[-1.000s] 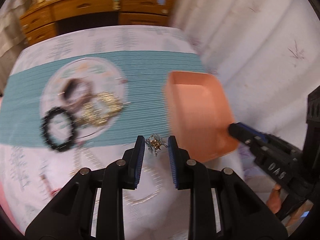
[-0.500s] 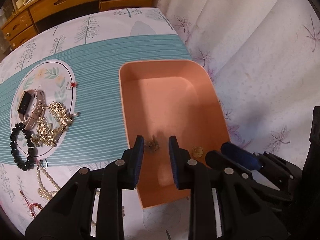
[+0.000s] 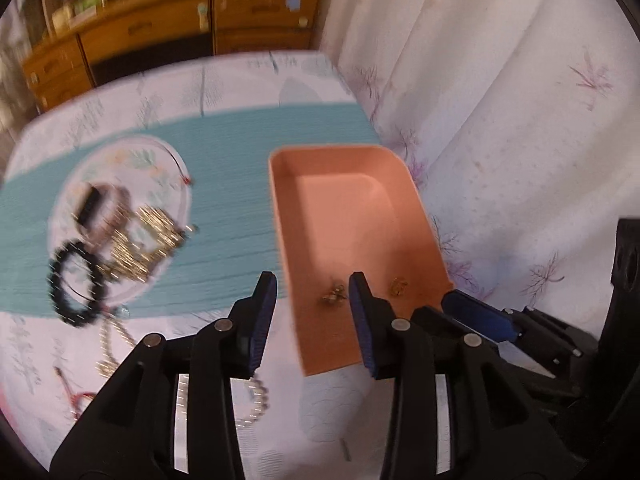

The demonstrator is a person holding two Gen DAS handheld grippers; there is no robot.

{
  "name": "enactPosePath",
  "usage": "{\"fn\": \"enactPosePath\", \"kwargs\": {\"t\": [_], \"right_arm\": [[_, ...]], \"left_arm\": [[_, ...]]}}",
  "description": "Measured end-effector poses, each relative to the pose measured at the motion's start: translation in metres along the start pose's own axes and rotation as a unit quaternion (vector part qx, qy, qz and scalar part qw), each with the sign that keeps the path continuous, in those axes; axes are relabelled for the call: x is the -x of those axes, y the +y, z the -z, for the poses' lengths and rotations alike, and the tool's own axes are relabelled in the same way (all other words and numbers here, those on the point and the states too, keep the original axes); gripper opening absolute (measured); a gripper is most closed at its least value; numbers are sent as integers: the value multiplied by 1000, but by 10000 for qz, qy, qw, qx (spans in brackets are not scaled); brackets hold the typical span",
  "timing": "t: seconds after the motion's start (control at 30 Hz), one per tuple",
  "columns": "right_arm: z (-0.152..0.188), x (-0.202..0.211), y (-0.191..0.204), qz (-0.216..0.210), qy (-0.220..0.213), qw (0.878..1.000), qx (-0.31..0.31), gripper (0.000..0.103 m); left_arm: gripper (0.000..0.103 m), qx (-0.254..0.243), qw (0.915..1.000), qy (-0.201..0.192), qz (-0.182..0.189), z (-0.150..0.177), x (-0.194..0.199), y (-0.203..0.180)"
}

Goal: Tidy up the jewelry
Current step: 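Carry both charms to the peach tray and open both tools to drop them, then lower the right tool onto the pearl bracelet and close on it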

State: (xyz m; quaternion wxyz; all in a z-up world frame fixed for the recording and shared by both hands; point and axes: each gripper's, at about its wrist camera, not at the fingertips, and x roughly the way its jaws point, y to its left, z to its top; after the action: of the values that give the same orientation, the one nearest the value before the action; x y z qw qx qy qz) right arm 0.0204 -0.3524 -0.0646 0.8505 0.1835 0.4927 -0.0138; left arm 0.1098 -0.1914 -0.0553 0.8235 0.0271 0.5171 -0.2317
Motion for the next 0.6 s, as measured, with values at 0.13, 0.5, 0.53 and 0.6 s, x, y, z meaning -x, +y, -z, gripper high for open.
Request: {"fn": "enactPosePath", "kwargs": {"t": [0.13,0.5,0.53,0.6], "right_arm": [[10,10,17,-61,-71,9999,124,33],[38,39,71,-232,-256,9978,570,34],[40,41,78,-235,-264,9974,629,34],[44,41,89,-247,-258,9967,733,35]], "left_arm": [[34,-57,9994,-328,78,15,28,10],[34,412,9949,-900,-191,61,95,82],[34,540,9944,-883,-210,66,100,93],[34,697,9935,-867,-225,74,107,109]]}}
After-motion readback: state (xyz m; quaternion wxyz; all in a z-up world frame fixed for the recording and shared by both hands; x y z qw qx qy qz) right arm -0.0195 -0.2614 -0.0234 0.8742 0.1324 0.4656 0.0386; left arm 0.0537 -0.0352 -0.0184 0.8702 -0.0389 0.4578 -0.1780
